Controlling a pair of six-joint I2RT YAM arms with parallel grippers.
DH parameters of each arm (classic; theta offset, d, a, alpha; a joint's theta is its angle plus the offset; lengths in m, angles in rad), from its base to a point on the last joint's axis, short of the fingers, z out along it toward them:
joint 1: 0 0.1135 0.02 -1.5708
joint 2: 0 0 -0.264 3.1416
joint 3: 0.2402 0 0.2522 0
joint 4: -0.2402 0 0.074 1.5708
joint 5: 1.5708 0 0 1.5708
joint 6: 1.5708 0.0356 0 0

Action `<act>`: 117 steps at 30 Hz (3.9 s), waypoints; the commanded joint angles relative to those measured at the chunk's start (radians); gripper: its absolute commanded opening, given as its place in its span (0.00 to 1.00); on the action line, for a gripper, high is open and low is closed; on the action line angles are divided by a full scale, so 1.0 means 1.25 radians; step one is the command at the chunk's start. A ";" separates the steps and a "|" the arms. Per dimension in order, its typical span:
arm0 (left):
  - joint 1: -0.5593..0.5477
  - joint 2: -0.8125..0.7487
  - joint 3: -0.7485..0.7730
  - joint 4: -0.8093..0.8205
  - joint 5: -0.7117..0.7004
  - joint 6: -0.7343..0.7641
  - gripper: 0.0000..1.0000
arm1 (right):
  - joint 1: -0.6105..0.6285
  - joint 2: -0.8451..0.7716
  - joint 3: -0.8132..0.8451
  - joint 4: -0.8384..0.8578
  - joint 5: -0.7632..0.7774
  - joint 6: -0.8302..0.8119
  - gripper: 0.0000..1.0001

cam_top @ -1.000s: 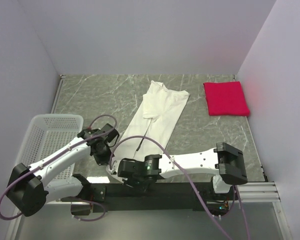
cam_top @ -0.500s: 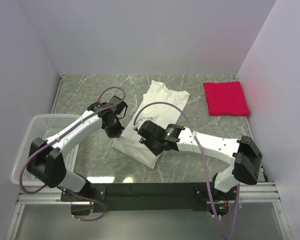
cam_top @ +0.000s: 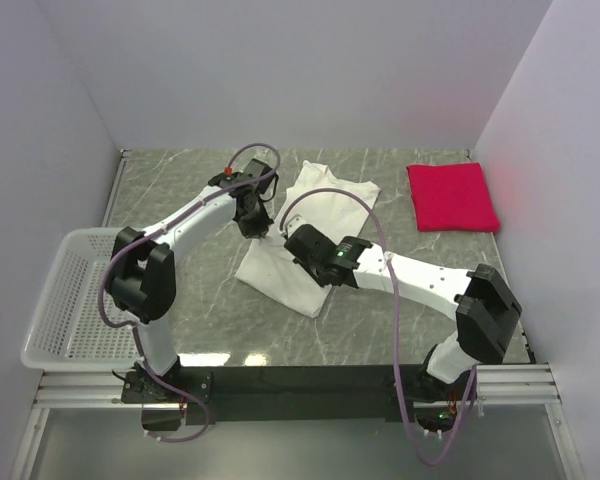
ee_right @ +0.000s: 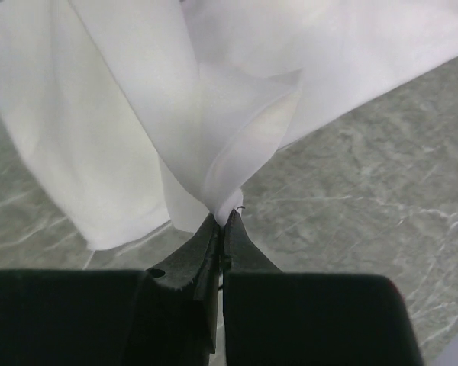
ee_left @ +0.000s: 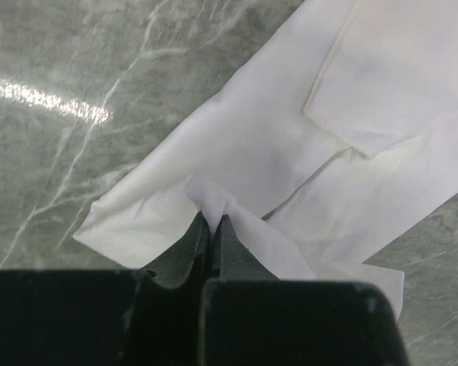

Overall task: Fold and stack the t-shirts
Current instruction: Fold the tshirt

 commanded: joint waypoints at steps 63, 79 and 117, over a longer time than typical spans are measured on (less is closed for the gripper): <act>-0.003 -0.174 -0.364 0.324 -0.004 -0.111 0.57 | -0.083 0.189 -0.018 0.209 0.145 -0.108 0.05; -0.062 -0.067 -0.434 0.313 0.010 -0.106 0.32 | -0.238 0.206 0.055 0.156 0.120 -0.068 0.24; -0.031 -0.341 -0.488 0.478 0.038 0.186 0.62 | -0.583 -0.064 -0.329 0.425 -0.720 0.352 0.47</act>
